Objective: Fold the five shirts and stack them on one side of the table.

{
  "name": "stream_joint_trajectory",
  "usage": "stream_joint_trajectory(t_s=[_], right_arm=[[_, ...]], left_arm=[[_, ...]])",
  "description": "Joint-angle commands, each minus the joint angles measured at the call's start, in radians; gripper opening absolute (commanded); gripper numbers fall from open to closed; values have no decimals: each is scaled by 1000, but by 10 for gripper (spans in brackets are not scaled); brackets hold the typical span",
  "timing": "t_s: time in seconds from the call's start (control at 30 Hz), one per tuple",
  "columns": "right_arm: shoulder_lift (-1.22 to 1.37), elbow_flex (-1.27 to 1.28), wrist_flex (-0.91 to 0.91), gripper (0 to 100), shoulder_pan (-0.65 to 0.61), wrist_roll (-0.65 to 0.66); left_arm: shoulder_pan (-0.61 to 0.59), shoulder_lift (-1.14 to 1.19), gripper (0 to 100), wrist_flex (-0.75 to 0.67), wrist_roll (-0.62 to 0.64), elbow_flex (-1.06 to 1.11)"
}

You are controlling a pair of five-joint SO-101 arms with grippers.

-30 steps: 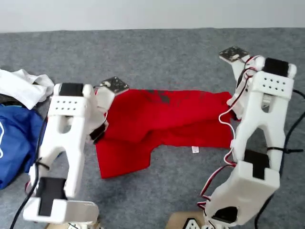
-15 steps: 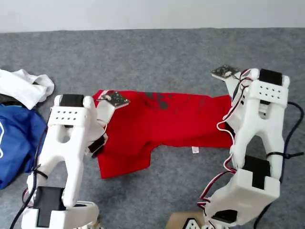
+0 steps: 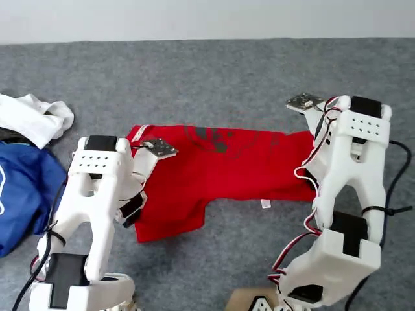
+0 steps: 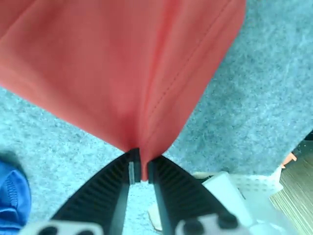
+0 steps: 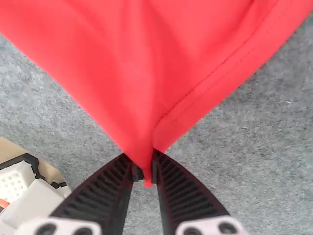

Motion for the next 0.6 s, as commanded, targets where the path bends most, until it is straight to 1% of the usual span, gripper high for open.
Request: stream_joint_trajectory(t_s=[0.0, 0.13, 0.2, 0.3, 0.37, 0.5, 0.57], right_arm=[[-33, -6, -10, 11, -4, 8], [-33, -6, -10, 20, -4, 8], [-35, -6, -8, 69, -4, 8], [-41, -8, -7, 178, -4, 5], [-42, -11, -4, 230, -4, 6], [-44, -31, 21, 243, -2, 9], [-44, -72, 51, 243, -2, 9]], left_arm=[[-3, -37, 73, 11, -8, 1], [-3, -37, 193, 18, -6, 2], [-3, -37, 222, 20, -6, 2], [11, -37, 244, 26, -6, 2], [37, -40, 245, 26, -6, 7], [89, -46, 242, 26, 0, 5], [92, -46, 242, 26, 37, -15]])
